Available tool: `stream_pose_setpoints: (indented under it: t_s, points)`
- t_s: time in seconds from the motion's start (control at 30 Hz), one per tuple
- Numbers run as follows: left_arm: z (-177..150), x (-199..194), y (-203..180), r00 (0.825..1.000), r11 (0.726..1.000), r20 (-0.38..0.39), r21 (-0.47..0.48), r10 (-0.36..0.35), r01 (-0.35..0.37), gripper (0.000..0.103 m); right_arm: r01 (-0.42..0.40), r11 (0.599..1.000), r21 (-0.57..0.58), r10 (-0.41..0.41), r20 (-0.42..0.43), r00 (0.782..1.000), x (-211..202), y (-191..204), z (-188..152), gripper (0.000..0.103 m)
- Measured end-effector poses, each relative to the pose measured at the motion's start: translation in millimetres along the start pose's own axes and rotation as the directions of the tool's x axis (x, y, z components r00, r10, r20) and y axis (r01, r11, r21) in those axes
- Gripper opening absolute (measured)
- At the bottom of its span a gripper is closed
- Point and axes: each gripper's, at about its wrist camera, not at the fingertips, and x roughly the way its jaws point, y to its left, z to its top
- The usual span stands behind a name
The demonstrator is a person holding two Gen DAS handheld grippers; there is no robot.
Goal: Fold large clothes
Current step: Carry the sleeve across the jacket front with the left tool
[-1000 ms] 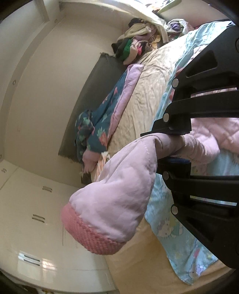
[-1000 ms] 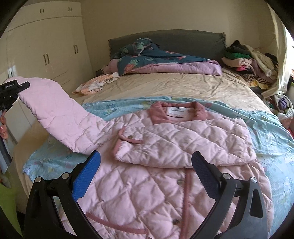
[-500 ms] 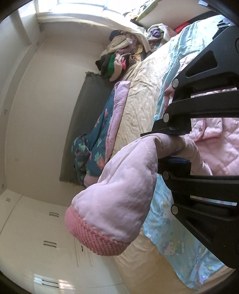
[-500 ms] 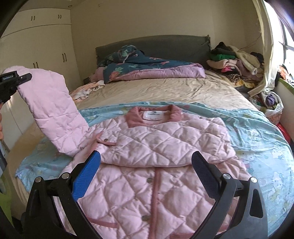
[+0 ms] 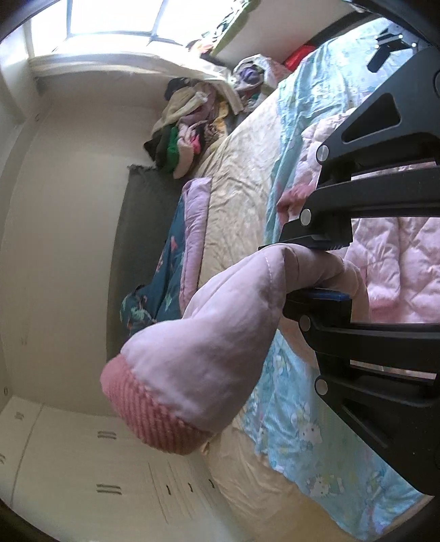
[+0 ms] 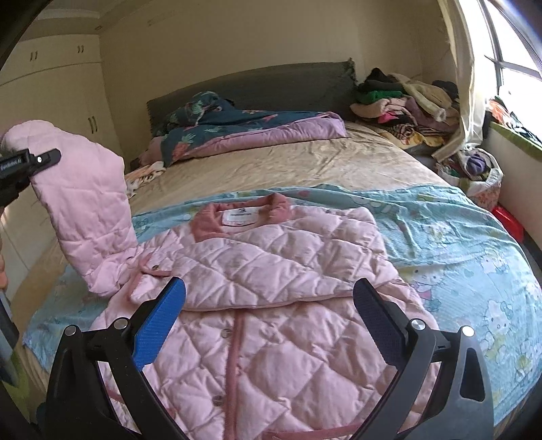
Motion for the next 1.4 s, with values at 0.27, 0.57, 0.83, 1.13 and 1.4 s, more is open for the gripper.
stream_pose_setpoints:
  t_s: [0.27,0.57,0.83,1.13,1.4]
  points:
    - [-17,21,-44,0.998,0.996,-0.045,0.069,-0.048,0.051,0.010,0.035,0.998,0.057,-0.035,-0.002,0.999,0,-34,-1,0.099]
    - [-47,47,-87,0.990,0.983,-0.114,0.159,-0.079,0.096,0.010,0.076,0.988,0.133,-0.075,-0.012,0.997,5,-71,-6,0.099]
    - [-81,74,-119,0.976,0.963,-0.203,0.235,-0.083,0.131,0.010,0.107,0.974,0.201,-0.104,-0.028,0.994,10,-103,-10,0.099]
    - [-118,104,-141,0.956,0.938,-0.290,0.316,-0.047,0.142,0.010,0.140,0.956,0.259,-0.132,-0.049,0.990,15,-131,-18,0.099]
    - [-148,115,-162,0.936,0.903,-0.351,0.395,-0.022,0.169,0.020,0.156,0.944,0.290,-0.146,-0.057,0.988,14,-144,-22,0.099]
